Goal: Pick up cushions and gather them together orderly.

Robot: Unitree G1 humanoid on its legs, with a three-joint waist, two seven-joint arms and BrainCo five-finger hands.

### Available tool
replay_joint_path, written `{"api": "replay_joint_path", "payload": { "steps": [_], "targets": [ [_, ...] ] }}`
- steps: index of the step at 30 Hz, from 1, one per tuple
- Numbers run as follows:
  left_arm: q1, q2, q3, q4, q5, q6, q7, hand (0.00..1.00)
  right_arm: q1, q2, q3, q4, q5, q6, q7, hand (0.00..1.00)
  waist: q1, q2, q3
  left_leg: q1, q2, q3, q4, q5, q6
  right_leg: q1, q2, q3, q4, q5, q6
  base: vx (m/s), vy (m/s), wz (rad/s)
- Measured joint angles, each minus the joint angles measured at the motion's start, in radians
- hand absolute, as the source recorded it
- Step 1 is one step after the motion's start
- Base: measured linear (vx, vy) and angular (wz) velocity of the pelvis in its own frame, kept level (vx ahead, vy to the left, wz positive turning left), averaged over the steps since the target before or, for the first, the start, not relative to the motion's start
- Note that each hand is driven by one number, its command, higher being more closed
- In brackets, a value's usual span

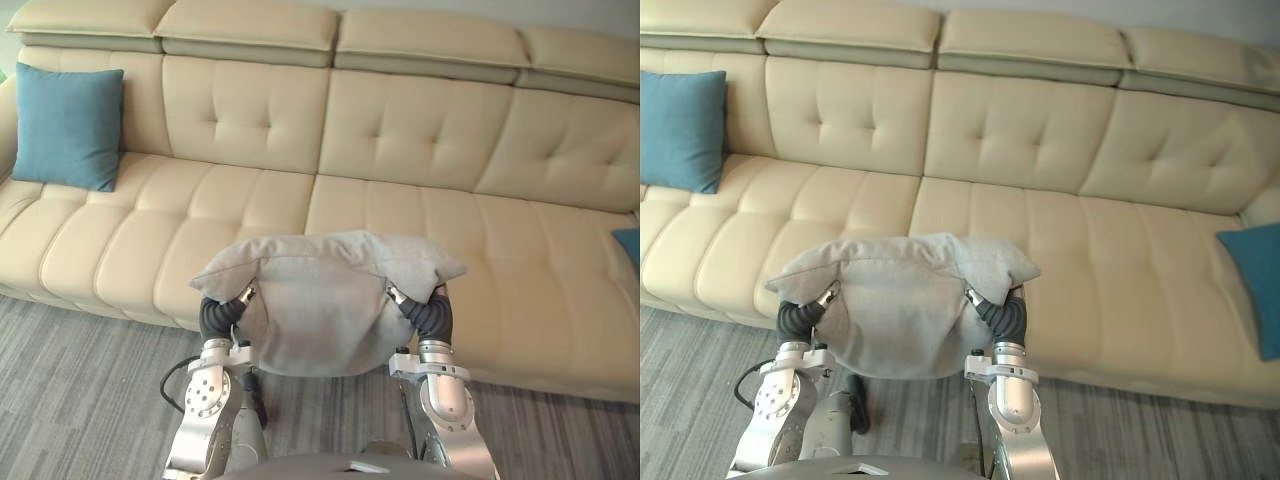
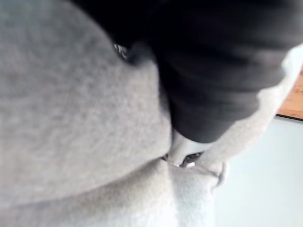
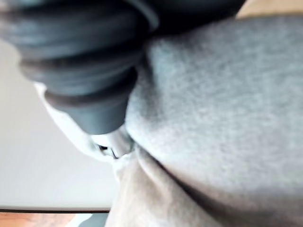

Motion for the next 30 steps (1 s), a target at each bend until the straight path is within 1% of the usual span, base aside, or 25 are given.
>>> {"api": "replay_joint_path", "payload": {
  "steps": [1, 2, 3, 4, 5, 6, 7, 8, 9, 10, 11, 12, 13, 15, 16, 18, 20, 22, 23, 26, 27, 28, 29, 30],
  "targets": [
    [-0.001, 0.003, 0.0, 0.0, 0.0, 0.0, 0.0, 1.0, -0.004, 0.001, 0.0, 0.008, 0.0, 0.0, 0.002, 1.0, 0.002, -0.001, -0.001, 0.008, -0.005, 0.012, -0.002, -0.01, 0.002, -0.028, -0.009, 0.016, 0.04, 0.007, -0.007, 0.27, 0.339, -0.55],
    [-0.008, 0.014, 0.0, 0.002, 0.001, 0.0, 0.0, 1.0, -0.014, 0.001, -0.003, 0.028, 0.0, 0.0, 0.013, 1.0, -0.005, -0.002, -0.001, 0.026, -0.019, 0.038, -0.02, -0.025, 0.012, -0.116, -0.025, 0.062, 0.189, 0.038, -0.024, 0.25, 0.264, -0.41],
    [-0.014, 0.034, 0.002, 0.01, 0.001, 0.0, -0.001, 1.0, -0.032, 0.002, -0.003, 0.07, 0.0, 0.0, 0.022, 1.0, -0.021, -0.003, -0.002, 0.056, -0.028, 0.061, -0.052, -0.028, 0.019, -0.222, -0.025, 0.085, 0.362, 0.085, -0.026, 0.24, 0.222, -0.35],
    [-0.013, 0.04, 0.004, 0.014, 0.001, 0.0, -0.002, 1.0, -0.038, 0.003, -0.003, 0.085, 0.0, 0.0, 0.027, 1.0, -0.024, -0.003, -0.002, 0.068, -0.029, 0.067, -0.063, -0.029, 0.02, -0.244, -0.021, 0.083, 0.399, 0.094, -0.03, 0.25, 0.142, -0.36],
    [-0.009, 0.047, 0.01, 0.018, 0.001, 0.005, -0.003, 1.0, -0.046, 0.013, -0.002, 0.111, 0.0, 0.001, 0.033, 1.0, -0.026, -0.005, 0.0, 0.108, -0.027, 0.084, -0.094, -0.029, 0.021, -0.292, 0.0, 0.066, 0.472, 0.096, -0.046, 0.2, 0.076, -0.31],
    [-0.003, 0.047, 0.012, 0.019, 0.001, 0.009, -0.003, 1.0, -0.046, 0.013, -0.001, 0.119, 0.0, 0.001, 0.036, 1.0, -0.029, -0.004, 0.0, 0.129, -0.026, 0.088, -0.107, -0.029, 0.022, -0.309, 0.012, 0.051, 0.497, 0.085, -0.063, 0.27, 0.03, -0.35],
    [0.006, 0.046, 0.013, 0.018, 0.002, 0.012, -0.003, 1.0, -0.037, 0.022, 0.0, 0.122, -0.001, 0.001, 0.038, 1.0, -0.038, -0.002, 0.002, 0.179, -0.02, 0.094, -0.138, -0.028, 0.021, -0.324, 0.049, 0.014, 0.515, 0.049, -0.074, 0.23, -0.055, -0.29],
    [0.009, 0.047, 0.017, 0.018, 0.002, 0.012, -0.006, 1.0, -0.034, 0.027, 0.0, 0.12, 0.0, 0.001, 0.039, 1.0, -0.04, -0.002, 0.003, 0.222, -0.006, 0.106, -0.165, -0.028, 0.019, -0.346, 0.087, -0.019, 0.493, 0.011, -0.086, 0.22, -0.088, -0.28],
    [0.008, 0.046, 0.017, 0.019, 0.002, 0.012, -0.007, 1.0, -0.034, 0.028, 0.0, 0.118, 0.0, 0.001, 0.04, 1.0, -0.042, -0.001, 0.003, 0.238, 0.002, 0.11, -0.176, -0.027, 0.011, -0.358, 0.103, -0.041, 0.463, -0.004, -0.096, 0.12, -0.099, -0.24],
    [0.008, 0.047, 0.017, 0.018, 0.002, 0.012, -0.01, 1.0, -0.034, 0.028, -0.002, 0.118, 0.0, 0.0, 0.04, 1.0, -0.045, -0.001, 0.002, 0.247, 0.01, 0.113, -0.187, -0.024, 0.0, -0.371, 0.12, -0.066, 0.402, -0.003, -0.098, 0.11, -0.116, -0.12],
    [0.008, 0.048, 0.02, 0.019, 0.002, 0.011, -0.019, 1.0, -0.035, 0.029, -0.001, 0.117, 0.0, 0.0, 0.04, 1.0, -0.05, -0.011, -0.002, 0.249, 0.005, 0.113, -0.198, -0.017, -0.016, -0.371, 0.145, -0.09, 0.26, 0.041, -0.12, 0.14, -0.156, 0.01],
    [0.001, 0.053, 0.023, 0.021, 0.003, 0.01, -0.03, 1.0, -0.036, 0.036, -0.002, 0.116, 0.001, -0.001, 0.04, 1.0, -0.055, -0.058, -0.005, 0.251, -0.033, 0.095, -0.195, -0.015, -0.031, -0.372, 0.15, -0.084, 0.14, 0.142, -0.141, 0.15, -0.163, 0.03],
    [-0.01, 0.034, 0.023, 0.045, 0.003, 0.011, -0.034, 1.0, -0.046, 0.02, -0.008, 0.12, 0.001, -0.001, 0.04, 1.0, -0.053, -0.044, 0.001, 0.249, -0.03, 0.068, -0.195, -0.022, -0.044, -0.361, 0.157, -0.083, 0.13, 0.133, -0.134, 0.13, -0.139, -0.01],
    [-0.013, -0.006, 0.023, 0.073, 0.003, 0.015, -0.044, 1.0, -0.056, -0.01, -0.022, 0.117, 0.0, 0.001, 0.041, 1.0, -0.047, -0.003, 0.019, 0.248, -0.006, 0.025, -0.209, -0.015, -0.057, -0.322, 0.192, -0.097, 0.056, 0.166, -0.148, 0.11, -0.096, -0.21],
    [-0.01, -0.021, 0.023, 0.074, 0.003, 0.015, -0.05, 1.0, -0.058, -0.017, -0.028, 0.116, 0.0, 0.001, 0.041, 1.0, -0.045, 0.003, 0.021, 0.258, -0.004, 0.001, -0.239, -0.004, -0.074, -0.307, 0.211, -0.099, 0.022, 0.177, -0.157, 0.08, -0.075, -0.18],
    [-0.018, -0.032, 0.022, 0.074, 0.004, 0.015, -0.057, 1.0, -0.057, -0.017, -0.035, 0.106, 0.0, 0.001, 0.041, 1.0, -0.043, 0.003, 0.02, 0.27, -0.008, -0.007, -0.288, 0.014, -0.086, -0.291, 0.221, -0.105, -0.024, 0.193, -0.16, 0.07, -0.087, -0.04],
    [-0.029, -0.033, 0.027, 0.074, 0.003, 0.015, -0.058, 1.0, -0.058, -0.016, -0.036, 0.075, -0.001, 0.001, 0.041, 1.0, -0.039, 0.005, 0.019, 0.28, -0.023, -0.007, -0.345, 0.047, -0.084, -0.273, 0.227, -0.104, -0.094, 0.227, -0.158, 0.06, -0.054, 0.05],
    [-0.049, -0.036, 0.03, 0.074, 0.003, 0.014, -0.057, 1.0, -0.064, -0.012, -0.04, 0.053, -0.001, 0.001, 0.041, 1.0, -0.023, 0.005, 0.019, 0.28, -0.03, -0.005, -0.374, 0.067, -0.084, -0.262, 0.234, -0.103, -0.149, 0.259, -0.158, 0.02, -0.012, 0.0],
    [-0.06, -0.039, 0.031, 0.074, 0.003, 0.014, -0.056, 1.0, -0.066, -0.01, -0.041, 0.043, -0.001, 0.001, 0.041, 1.0, -0.02, 0.005, 0.019, 0.28, -0.036, -0.007, -0.384, 0.078, -0.081, -0.252, 0.235, -0.105, -0.175, 0.271, -0.159, 0.0, 0.0, 0.0],
    [-0.105, -0.042, 0.033, 0.074, 0.004, 0.011, -0.038, 1.0, -0.104, -0.009, -0.045, 0.041, 0.0, 0.001, 0.034, 1.0, -0.022, 0.01, 0.016, 0.298, -0.06, -0.021, -0.439, 0.105, -0.076, -0.222, 0.234, -0.104, -0.249, 0.31, -0.155, 0.0, -0.001, 0.03],
    [-0.142, -0.041, 0.034, 0.078, 0.005, 0.011, -0.023, 1.0, -0.134, -0.006, -0.051, 0.042, 0.0, 0.001, 0.03, 1.0, -0.021, 0.01, 0.016, 0.296, -0.066, -0.021, -0.455, 0.115, -0.074, -0.216, 0.234, -0.101, -0.286, 0.334, -0.156, 0.0, 0.0, 0.0],
    [-0.158, -0.041, 0.034, 0.082, 0.005, 0.01, -0.017, 1.0, -0.148, -0.006, -0.054, 0.043, 0.0, 0.001, 0.028, 1.0, -0.02, 0.01, 0.016, 0.296, -0.067, -0.02, -0.46, 0.118, -0.074, -0.212, 0.235, -0.1, -0.3, 0.343, -0.155, -0.05, -0.005, -0.07],
    [-0.218, -0.04, 0.034, 0.101, 0.005, 0.002, 0.012, 1.0, -0.203, -0.004, -0.06, 0.044, 0.0, 0.001, 0.017, 1.0, -0.018, 0.011, 0.016, 0.293, -0.075, -0.014, -0.473, 0.127, -0.072, -0.207, 0.235, -0.095, -0.337, 0.37, -0.157, -0.05, -0.006, -0.09],
    [-0.238, -0.039, 0.035, 0.108, 0.005, -0.001, 0.022, 1.0, -0.225, -0.004, -0.06, 0.046, 0.0, 0.001, 0.009, 1.0, -0.017, 0.011, 0.016, 0.291, -0.077, -0.01, -0.476, 0.129, -0.071, -0.209, 0.235, -0.09, -0.344, 0.376, -0.157, -0.07, -0.004, -0.21]
  ]
}}
